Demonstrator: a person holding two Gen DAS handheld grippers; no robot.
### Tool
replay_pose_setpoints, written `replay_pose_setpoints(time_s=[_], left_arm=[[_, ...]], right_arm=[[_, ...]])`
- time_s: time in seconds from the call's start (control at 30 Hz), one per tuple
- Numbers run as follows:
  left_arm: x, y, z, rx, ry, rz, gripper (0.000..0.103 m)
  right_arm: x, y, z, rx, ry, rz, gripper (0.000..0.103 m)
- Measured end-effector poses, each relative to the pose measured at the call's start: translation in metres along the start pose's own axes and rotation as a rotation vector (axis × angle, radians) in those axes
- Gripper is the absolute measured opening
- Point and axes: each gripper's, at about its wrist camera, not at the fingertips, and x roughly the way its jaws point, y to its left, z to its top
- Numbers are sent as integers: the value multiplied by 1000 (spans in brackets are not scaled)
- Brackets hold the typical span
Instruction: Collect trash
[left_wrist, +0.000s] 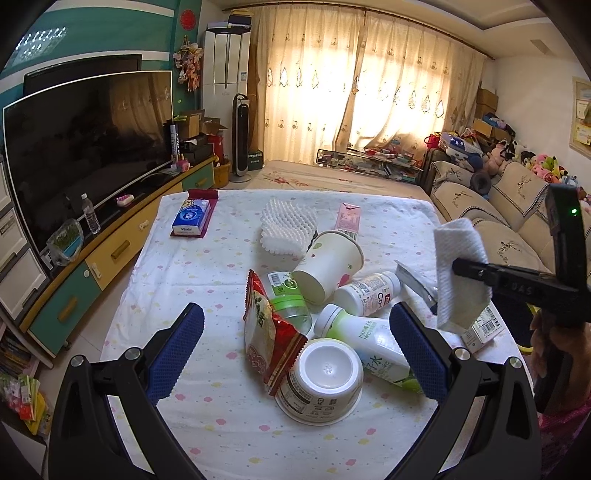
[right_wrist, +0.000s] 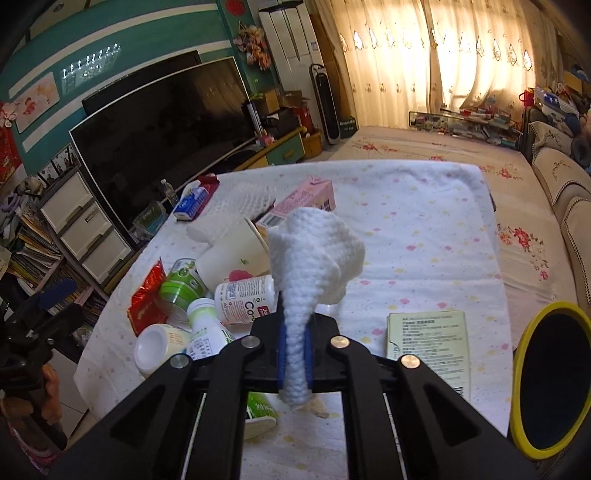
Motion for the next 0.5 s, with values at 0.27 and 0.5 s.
replay_pose_setpoints(time_s=[0.27, 0.5], left_arm=[[-3, -5, 0, 12, -1, -10, 99], [5, -12, 0, 21, 13, -22, 99]], right_arm=[[-61, -46, 8, 65, -117, -75, 7], [-90, -102, 6, 179, -128, -47, 7]])
